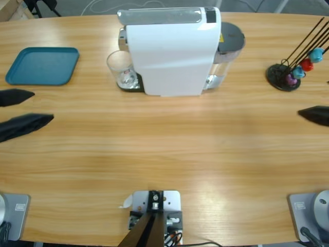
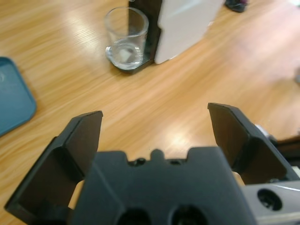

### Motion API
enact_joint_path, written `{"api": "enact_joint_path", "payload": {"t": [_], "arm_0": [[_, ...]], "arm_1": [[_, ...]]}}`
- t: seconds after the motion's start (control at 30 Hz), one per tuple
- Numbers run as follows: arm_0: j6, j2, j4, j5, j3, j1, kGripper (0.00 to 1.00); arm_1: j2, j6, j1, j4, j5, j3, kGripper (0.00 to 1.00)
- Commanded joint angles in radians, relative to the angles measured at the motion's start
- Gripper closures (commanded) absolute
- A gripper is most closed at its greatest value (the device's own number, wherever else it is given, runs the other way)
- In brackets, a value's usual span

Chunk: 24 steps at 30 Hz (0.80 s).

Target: Pour coffee

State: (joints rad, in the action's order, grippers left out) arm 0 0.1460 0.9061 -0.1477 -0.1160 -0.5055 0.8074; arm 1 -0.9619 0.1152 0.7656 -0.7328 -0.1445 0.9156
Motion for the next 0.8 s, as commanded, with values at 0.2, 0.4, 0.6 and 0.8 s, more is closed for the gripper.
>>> {"api": "enact_joint_path", "payload": {"t": [0.2, 0.4, 0.6, 0.8], "arm_0": [[-0.011, -0.196, -0.322, -0.048, -0.139, -0.017, 0.0], [-0.001, -0.28, -0.451, -0.04, -0.196, -0.022, 0.0], [-0.044, -0.287, -0.371, -0.019, -0.13, -0.04, 0.004], [-0.046, -0.234, -0.293, -0.002, -0.086, -0.04, 0.029]], "arm_1": [[0.083, -0.01, -0.004, -0.014, -0.046, -0.078, 0.0], [0.11, -0.028, -0.005, 0.101, -0.026, -0.139, 0.0], [0.091, -0.012, -0.005, 0.129, -0.092, -0.155, 0.0], [0.116, -0.037, -0.009, 0.155, -0.071, -0.176, 0.0]]}}
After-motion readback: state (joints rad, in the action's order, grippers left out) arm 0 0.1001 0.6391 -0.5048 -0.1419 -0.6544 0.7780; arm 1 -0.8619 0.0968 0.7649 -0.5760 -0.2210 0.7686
